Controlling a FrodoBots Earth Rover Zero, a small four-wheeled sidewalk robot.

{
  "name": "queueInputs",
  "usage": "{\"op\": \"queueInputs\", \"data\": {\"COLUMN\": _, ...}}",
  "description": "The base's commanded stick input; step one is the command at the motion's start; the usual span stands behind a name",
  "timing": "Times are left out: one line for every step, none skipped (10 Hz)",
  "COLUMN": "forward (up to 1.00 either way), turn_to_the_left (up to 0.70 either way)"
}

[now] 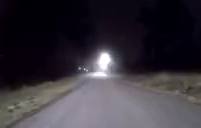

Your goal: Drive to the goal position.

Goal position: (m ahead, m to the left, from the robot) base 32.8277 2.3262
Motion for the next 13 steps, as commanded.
{"op": "queueInputs", "data": {"forward": 1.0, "turn_to_the_left": 0.05}}
{"op": "queueInputs", "data": {"forward": 1.0, "turn_to_the_left": 0.05}}
{"op": "queueInputs", "data": {"forward": 1.0, "turn_to_the_left": 0.05}}
{"op": "queueInputs", "data": {"forward": 1.0, "turn_to_the_left": 0.06}}
{"op": "queueInputs", "data": {"forward": 1.0, "turn_to_the_left": 0.07}}
{"op": "queueInputs", "data": {"forward": 1.0, "turn_to_the_left": 0.07}}
{"op": "queueInputs", "data": {"forward": 1.0, "turn_to_the_left": 0.08}}
{"op": "queueInputs", "data": {"forward": 1.0, "turn_to_the_left": 0.08}}
{"op": "queueInputs", "data": {"forward": 1.0, "turn_to_the_left": 0.08}}
{"op": "queueInputs", "data": {"forward": 1.0, "turn_to_the_left": 0.08}}
{"op": "queueInputs", "data": {"forward": 1.0, "turn_to_the_left": 0.08}}
{"op": "queueInputs", "data": {"forward": 1.0, "turn_to_the_left": 0.08}}
{"op": "queueInputs", "data": {"forward": 1.0, "turn_to_the_left": 0.08}}
